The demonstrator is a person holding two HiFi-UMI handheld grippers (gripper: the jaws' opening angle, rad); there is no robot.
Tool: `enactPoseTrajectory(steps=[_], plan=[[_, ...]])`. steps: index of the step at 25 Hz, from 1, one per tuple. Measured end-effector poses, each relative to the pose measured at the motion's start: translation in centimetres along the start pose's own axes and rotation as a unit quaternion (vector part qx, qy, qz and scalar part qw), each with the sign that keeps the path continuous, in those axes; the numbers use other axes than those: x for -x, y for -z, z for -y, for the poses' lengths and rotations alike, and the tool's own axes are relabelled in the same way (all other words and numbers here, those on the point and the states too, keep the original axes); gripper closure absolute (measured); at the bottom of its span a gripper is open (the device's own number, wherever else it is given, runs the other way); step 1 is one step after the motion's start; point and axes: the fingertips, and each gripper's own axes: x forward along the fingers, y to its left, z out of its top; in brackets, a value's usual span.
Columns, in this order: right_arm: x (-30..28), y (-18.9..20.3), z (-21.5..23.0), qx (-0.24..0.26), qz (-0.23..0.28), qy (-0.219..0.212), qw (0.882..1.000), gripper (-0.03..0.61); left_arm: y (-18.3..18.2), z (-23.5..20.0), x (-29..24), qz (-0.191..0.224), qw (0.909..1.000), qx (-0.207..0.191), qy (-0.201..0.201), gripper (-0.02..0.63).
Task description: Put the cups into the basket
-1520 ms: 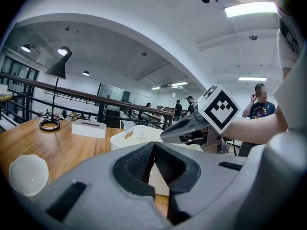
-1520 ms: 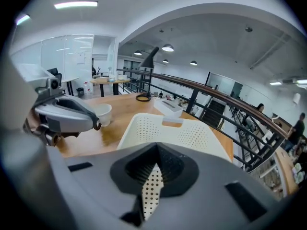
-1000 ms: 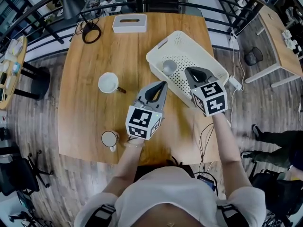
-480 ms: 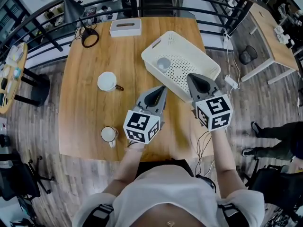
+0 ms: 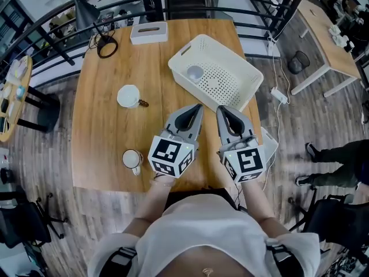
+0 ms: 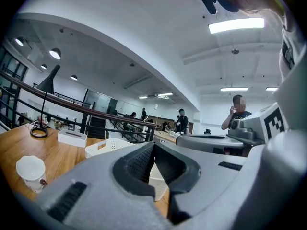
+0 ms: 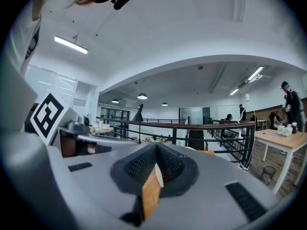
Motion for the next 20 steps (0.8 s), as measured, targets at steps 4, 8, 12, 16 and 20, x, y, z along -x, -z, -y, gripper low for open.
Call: enactPoseTrajectory(steps=[4,8,12,16,20], plan=[[1.5,0.6,-1.1,0.003,0.022,0.024,0.999,0.566,0.1,0.4,0.7,0.007,0.9999,0.011,-0.001,0.606],[2.3,1.5,-1.9,-0.001,0.026,0.04,0.999,0.566,0.7,0.9,1.4,0.008,0.9999,0.014,-0.001,0.606],[2.5,2.2,-2.2,-0.018,0.016,0.048,0.999,0.566,0.9,1.3,1.7,0.011,0.9999,0.012,-0.003,0.606],[2.4,2.0,-2.3,-0.017,0.021,0.046,0.999,0.566,1.0,1.5,1.6,0.008,1.0,0.003,-0.002,0.607],[2.4,1.7,-2.6,-0.02,0.027,0.032,0.999,0.566,0.9,1.4,1.8,0.012,0.9999,0.009,-0.004,0.606]])
